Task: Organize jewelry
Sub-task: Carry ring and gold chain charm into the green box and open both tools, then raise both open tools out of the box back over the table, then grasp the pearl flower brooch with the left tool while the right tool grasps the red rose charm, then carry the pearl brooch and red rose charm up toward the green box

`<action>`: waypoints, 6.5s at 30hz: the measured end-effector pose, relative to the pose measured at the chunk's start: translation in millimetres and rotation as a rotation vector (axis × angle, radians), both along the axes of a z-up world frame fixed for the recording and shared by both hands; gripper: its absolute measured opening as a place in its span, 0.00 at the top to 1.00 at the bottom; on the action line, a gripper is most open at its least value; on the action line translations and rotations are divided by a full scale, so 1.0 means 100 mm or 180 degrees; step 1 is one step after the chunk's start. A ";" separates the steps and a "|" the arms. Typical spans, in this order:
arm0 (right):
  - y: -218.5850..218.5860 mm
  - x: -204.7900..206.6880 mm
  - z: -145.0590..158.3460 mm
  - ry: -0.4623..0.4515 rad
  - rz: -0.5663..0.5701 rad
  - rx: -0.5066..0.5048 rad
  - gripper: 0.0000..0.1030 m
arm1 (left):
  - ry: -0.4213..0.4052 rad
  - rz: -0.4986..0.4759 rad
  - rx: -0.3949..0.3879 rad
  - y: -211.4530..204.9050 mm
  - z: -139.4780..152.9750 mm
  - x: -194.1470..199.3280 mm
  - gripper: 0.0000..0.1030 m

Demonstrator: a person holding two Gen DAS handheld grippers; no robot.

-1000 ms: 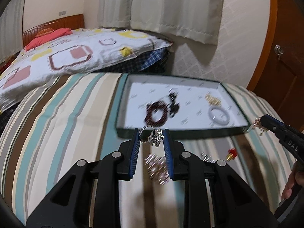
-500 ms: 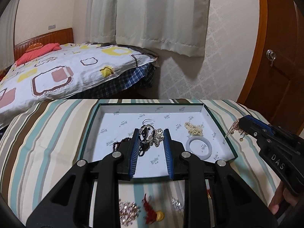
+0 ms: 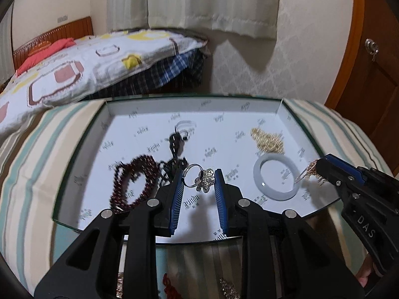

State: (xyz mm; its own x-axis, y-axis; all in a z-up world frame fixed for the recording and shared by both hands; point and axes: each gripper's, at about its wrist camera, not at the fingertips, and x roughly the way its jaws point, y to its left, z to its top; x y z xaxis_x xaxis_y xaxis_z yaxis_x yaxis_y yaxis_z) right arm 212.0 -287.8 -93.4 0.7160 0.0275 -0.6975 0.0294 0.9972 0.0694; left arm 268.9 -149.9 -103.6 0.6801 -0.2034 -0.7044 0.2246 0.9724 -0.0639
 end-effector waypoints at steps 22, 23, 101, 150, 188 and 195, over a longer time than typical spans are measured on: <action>-0.12 0.10 -0.24 0.0294 0.0007 0.0072 0.87 | 0.0275 -0.0021 0.0060 -0.08 -0.27 0.11 0.73; -0.12 0.09 -0.24 0.0284 0.0010 0.0079 0.85 | 0.0272 -0.0021 0.0057 -0.07 -0.27 0.12 0.67; 0.45 -1.05 0.04 -0.0079 -0.0059 0.0005 0.52 | -0.0015 0.0316 0.0131 1.07 -0.12 -1.09 0.31; 0.42 -1.02 -0.12 0.0046 -0.0054 0.0123 0.52 | 0.0356 0.0189 0.0035 1.01 -0.28 -0.81 0.65; 0.50 -0.70 -0.36 0.0523 0.0037 0.0071 0.84 | 0.0336 0.0241 -0.0111 1.19 -0.27 -0.78 0.80; 0.50 -0.69 -0.35 0.0522 0.0070 0.0099 0.90 | 0.0336 0.0253 -0.0112 1.20 -0.26 -0.78 0.80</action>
